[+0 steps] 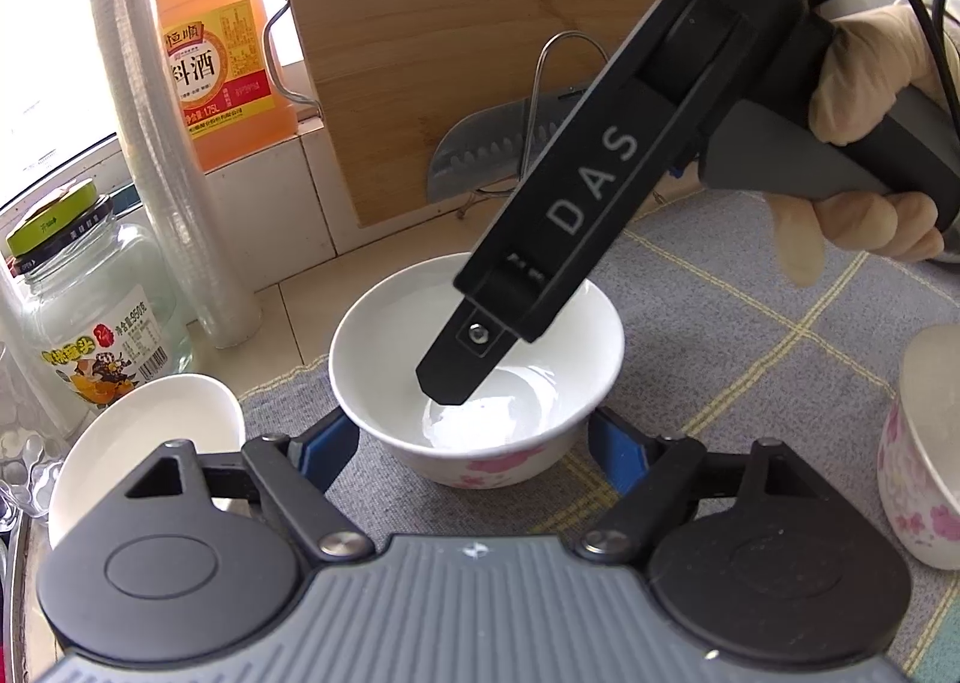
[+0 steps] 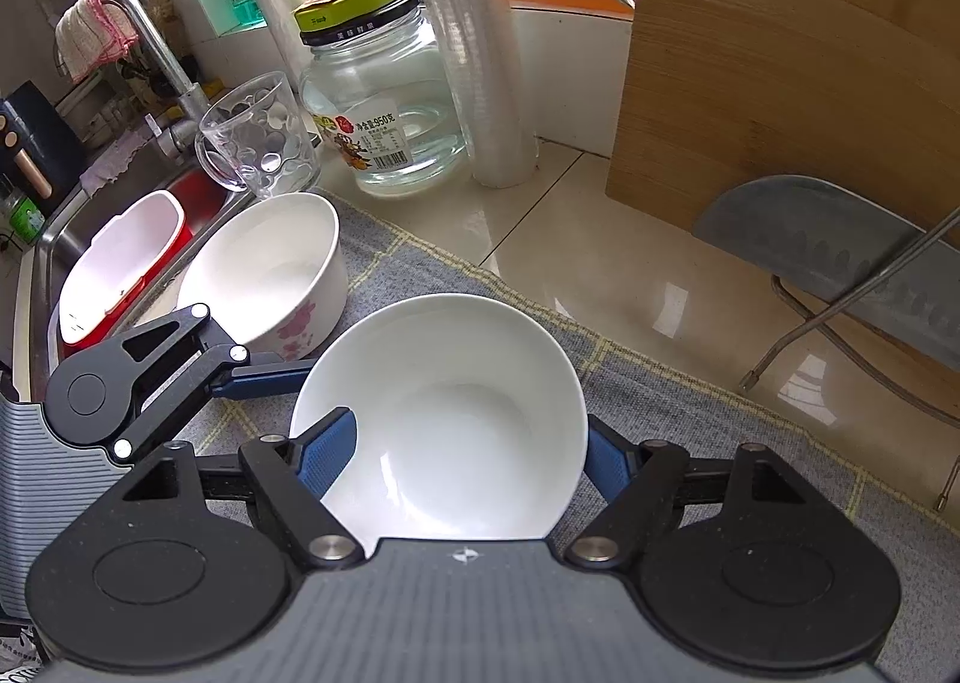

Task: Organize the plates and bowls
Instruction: 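Lower the held white bowl into the pink-flower bowl with the right gripper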

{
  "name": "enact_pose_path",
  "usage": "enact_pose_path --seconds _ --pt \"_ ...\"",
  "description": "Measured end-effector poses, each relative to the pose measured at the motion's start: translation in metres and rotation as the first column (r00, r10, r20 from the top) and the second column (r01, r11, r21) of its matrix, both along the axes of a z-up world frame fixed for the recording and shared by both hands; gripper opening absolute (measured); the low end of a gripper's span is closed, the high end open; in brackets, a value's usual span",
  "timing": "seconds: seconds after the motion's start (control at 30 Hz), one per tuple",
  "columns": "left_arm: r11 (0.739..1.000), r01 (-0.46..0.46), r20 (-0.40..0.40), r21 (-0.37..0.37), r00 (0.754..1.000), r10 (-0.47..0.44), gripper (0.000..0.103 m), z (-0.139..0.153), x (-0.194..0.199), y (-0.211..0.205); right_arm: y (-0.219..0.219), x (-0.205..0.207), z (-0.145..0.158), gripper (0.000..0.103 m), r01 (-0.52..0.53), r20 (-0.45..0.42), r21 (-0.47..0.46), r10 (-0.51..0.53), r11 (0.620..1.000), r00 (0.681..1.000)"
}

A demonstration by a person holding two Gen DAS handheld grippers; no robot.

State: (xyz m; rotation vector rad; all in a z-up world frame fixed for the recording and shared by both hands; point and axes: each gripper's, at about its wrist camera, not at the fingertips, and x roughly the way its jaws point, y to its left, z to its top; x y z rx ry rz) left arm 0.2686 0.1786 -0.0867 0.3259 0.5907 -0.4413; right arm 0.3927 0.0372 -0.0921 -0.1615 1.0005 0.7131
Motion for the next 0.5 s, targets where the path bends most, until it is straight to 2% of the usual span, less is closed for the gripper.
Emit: enact_pose_path --seconds 0.5 --pt "1.000 0.024 -0.029 -0.016 0.999 -0.025 0.083 0.028 -0.045 -0.003 -0.010 -0.046 0.024 0.084 -0.021 -0.001 0.026 0.021 0.999 1.000"
